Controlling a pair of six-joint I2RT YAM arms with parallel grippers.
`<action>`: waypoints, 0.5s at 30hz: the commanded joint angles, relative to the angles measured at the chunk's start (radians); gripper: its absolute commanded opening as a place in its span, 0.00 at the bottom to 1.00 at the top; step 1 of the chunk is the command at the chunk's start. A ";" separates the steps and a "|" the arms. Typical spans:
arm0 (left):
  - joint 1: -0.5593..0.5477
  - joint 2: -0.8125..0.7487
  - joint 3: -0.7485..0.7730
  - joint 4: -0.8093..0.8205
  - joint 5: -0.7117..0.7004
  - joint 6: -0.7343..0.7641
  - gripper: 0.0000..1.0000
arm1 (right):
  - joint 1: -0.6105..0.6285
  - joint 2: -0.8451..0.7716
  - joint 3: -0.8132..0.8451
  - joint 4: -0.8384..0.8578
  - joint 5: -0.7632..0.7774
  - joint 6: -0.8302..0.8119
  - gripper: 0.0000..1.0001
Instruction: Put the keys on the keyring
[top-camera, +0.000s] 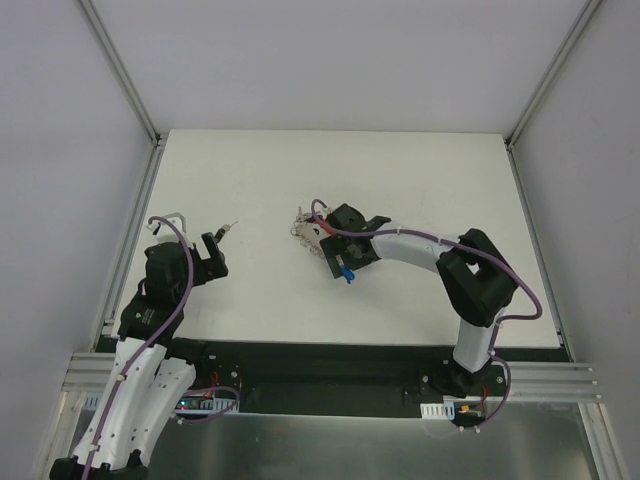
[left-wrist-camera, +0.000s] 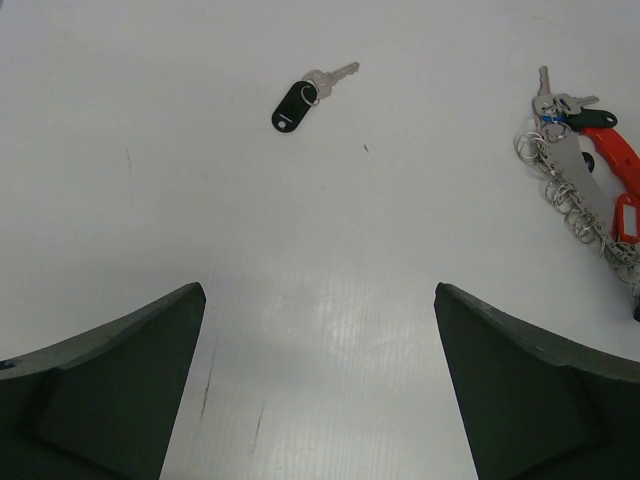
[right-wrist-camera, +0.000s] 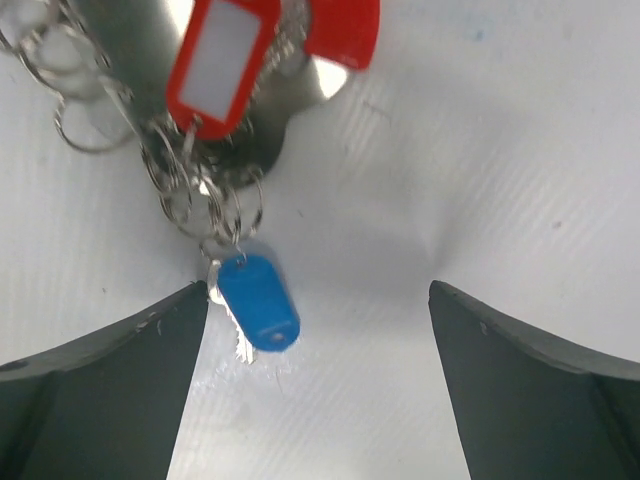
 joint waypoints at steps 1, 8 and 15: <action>-0.009 -0.010 -0.008 0.031 -0.007 0.005 0.99 | 0.002 -0.103 -0.046 -0.003 0.008 0.001 0.96; -0.012 -0.013 -0.008 0.031 -0.005 0.005 0.99 | -0.037 -0.064 0.133 0.017 0.003 -0.097 0.96; -0.017 -0.018 -0.008 0.031 -0.005 0.005 0.99 | -0.074 0.146 0.344 0.019 -0.037 -0.086 0.96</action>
